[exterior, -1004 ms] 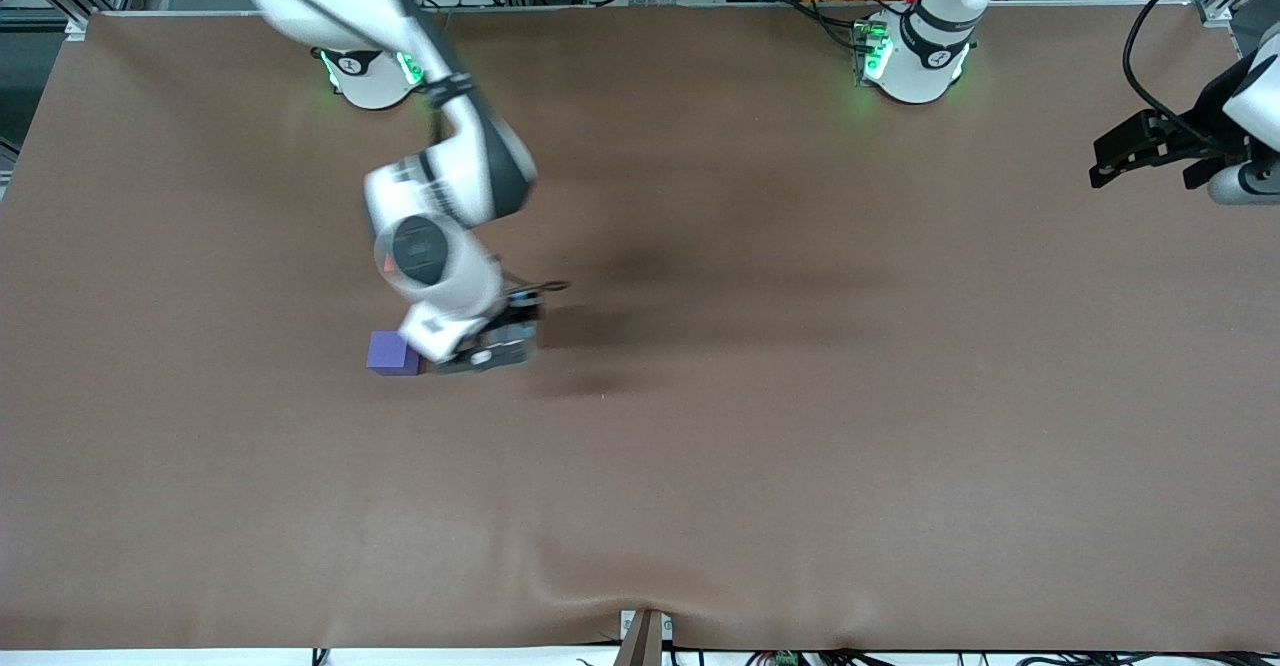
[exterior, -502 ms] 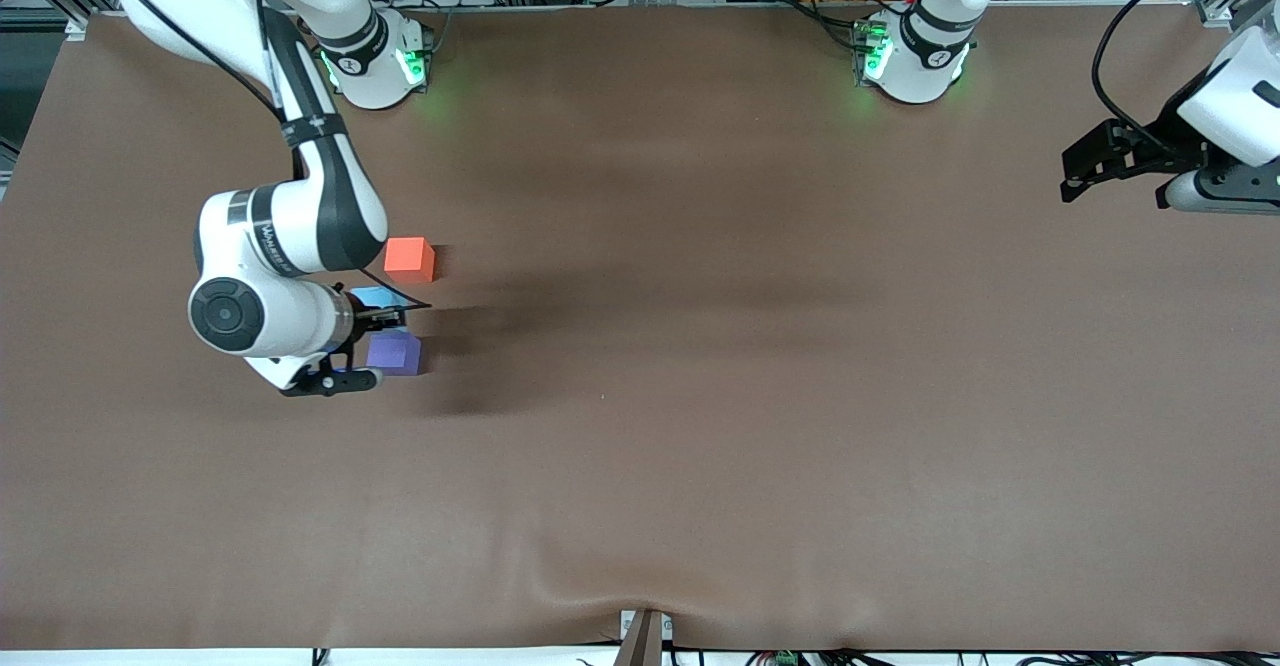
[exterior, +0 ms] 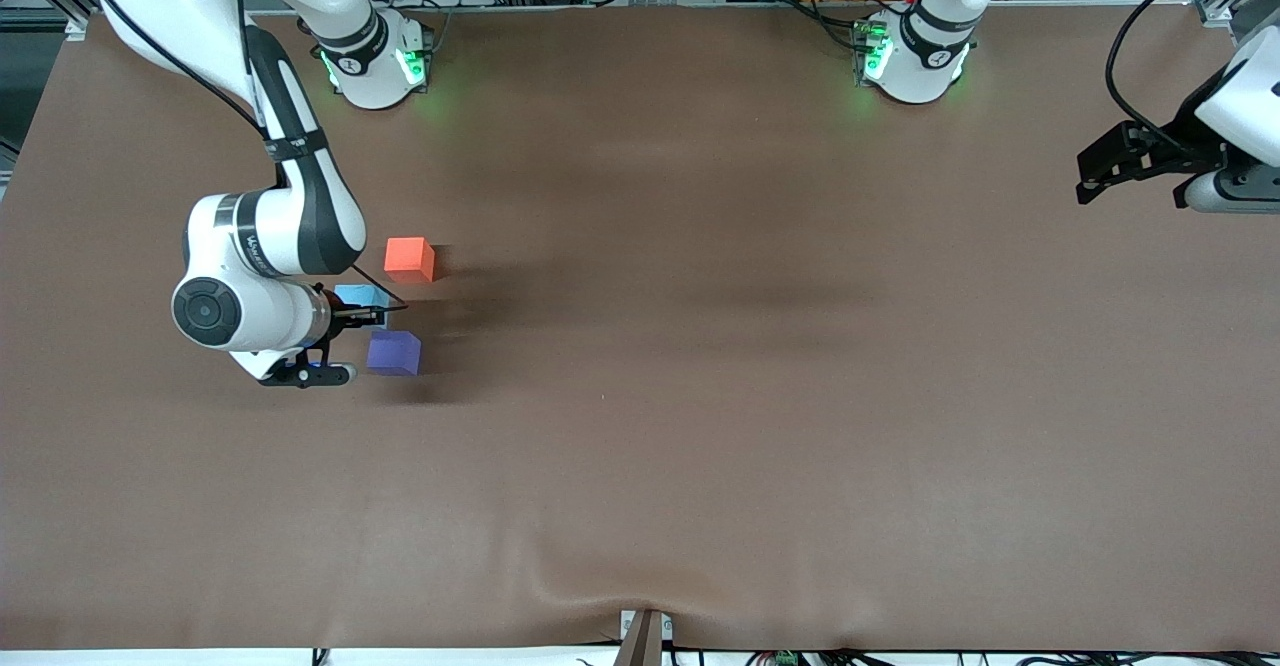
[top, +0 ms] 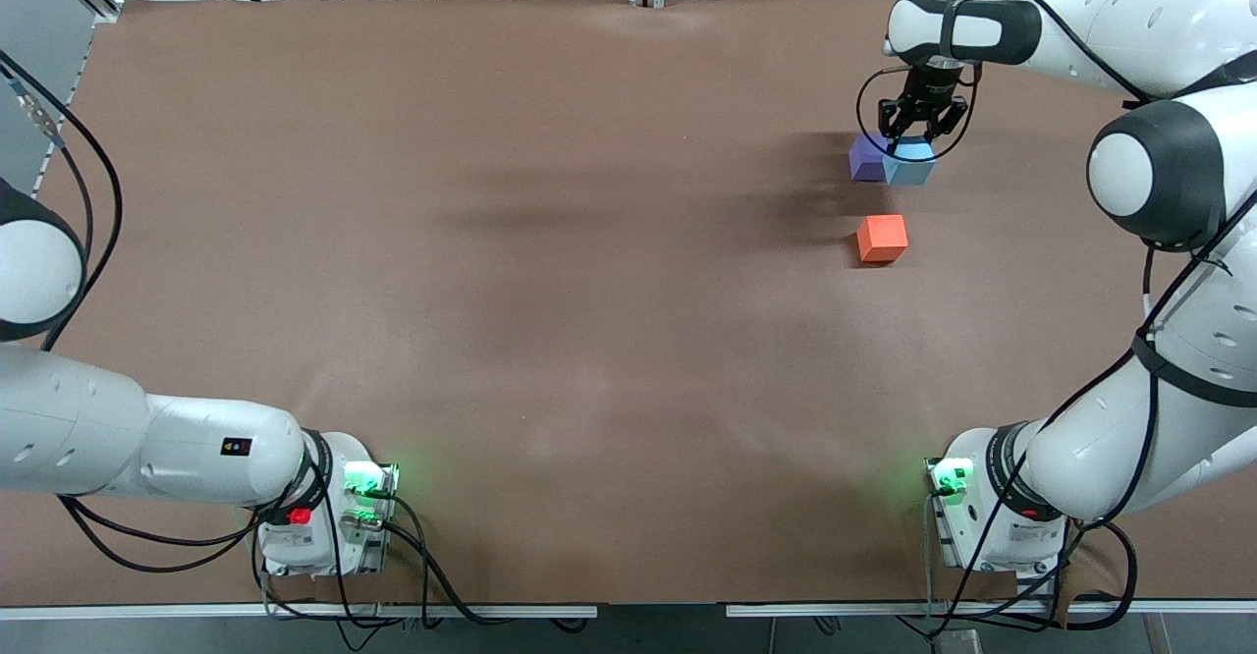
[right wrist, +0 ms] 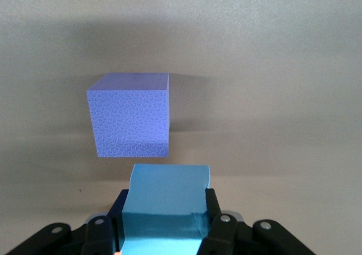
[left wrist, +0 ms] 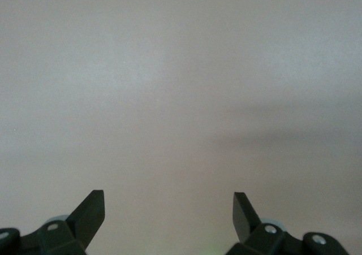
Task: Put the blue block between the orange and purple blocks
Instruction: 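Lower the blue cube into the gap between the orange and purple cubes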
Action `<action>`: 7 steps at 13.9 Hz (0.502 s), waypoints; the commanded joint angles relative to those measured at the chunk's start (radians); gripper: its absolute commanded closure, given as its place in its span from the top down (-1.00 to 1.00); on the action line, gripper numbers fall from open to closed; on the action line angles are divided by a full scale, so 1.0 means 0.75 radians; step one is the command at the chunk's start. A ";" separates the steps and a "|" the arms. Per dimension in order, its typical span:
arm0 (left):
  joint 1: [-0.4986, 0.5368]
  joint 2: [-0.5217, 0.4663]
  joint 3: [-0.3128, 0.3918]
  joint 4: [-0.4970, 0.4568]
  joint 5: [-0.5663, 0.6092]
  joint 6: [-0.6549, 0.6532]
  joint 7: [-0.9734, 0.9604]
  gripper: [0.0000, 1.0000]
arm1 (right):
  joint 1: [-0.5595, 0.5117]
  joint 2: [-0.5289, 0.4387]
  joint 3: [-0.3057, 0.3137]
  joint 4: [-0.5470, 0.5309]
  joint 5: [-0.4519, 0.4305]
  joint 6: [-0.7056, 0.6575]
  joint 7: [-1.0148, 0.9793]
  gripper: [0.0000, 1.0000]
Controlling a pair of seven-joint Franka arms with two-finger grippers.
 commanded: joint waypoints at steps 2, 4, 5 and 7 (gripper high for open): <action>0.004 -0.007 -0.003 0.005 0.026 -0.012 0.016 1.00 | -0.002 -0.064 0.023 -0.096 0.029 0.040 0.000 -1.00; 0.010 -0.007 -0.003 0.005 0.026 -0.012 0.018 1.00 | 0.006 -0.062 0.025 -0.113 0.029 0.064 0.000 -1.00; 0.014 -0.005 -0.003 0.007 0.026 -0.008 0.018 1.00 | 0.008 -0.060 0.027 -0.127 0.029 0.084 0.000 -1.00; 0.018 -0.005 -0.003 0.005 0.020 -0.008 0.008 1.00 | 0.029 -0.058 0.027 -0.156 0.029 0.125 0.000 -1.00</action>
